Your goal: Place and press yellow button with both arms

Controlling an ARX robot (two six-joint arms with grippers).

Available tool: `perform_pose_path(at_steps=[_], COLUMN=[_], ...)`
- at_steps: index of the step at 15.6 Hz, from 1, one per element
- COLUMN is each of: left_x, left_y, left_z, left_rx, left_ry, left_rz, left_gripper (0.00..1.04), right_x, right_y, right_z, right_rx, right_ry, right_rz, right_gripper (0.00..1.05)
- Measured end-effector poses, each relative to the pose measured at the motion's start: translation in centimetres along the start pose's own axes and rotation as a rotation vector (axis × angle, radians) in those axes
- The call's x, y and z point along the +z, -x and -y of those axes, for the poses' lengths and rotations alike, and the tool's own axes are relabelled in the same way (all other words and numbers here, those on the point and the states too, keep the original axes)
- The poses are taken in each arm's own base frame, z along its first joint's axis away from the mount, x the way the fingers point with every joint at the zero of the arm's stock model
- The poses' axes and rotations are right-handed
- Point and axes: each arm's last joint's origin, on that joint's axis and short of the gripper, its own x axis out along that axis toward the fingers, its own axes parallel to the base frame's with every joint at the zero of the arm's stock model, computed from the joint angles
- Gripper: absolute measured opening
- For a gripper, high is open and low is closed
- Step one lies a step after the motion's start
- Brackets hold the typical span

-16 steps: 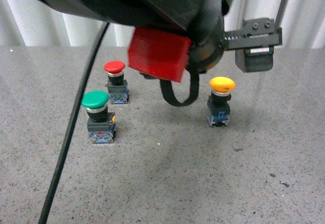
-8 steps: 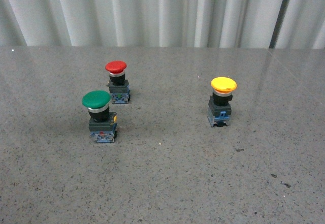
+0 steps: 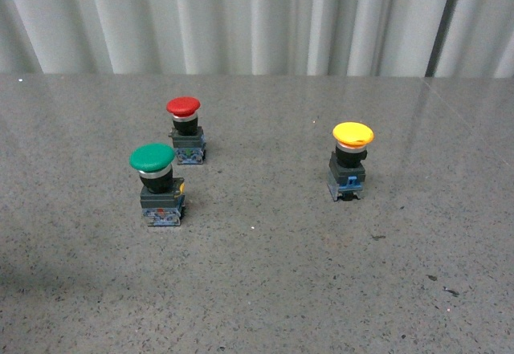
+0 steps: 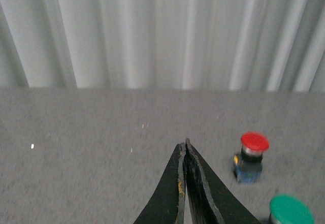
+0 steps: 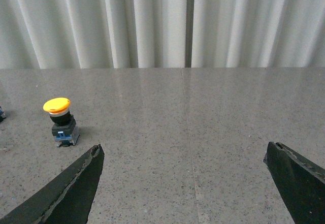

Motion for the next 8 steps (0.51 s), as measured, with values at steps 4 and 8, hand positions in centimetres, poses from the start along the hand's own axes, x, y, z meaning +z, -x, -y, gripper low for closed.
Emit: perform_pose_path(at_steps=[4,8], left_x=[-1.9,-2.1], left_y=[1.9,3.3], left_z=[-0.7,-1.6], left_rx=[0.001,-0.019], left_ry=[-0.003,0.0], left_rz=[-0.038,-0.008], left_gripper=[0.02,0.02], right_x=[0.0,0.0], right_y=[0.0,0.0], right_z=[0.0,0.0], right_rx=[0.0,0.0], right_ry=[0.0,0.0], right_rz=[0.0,0.0], right_gripper=[0.98,0.98])
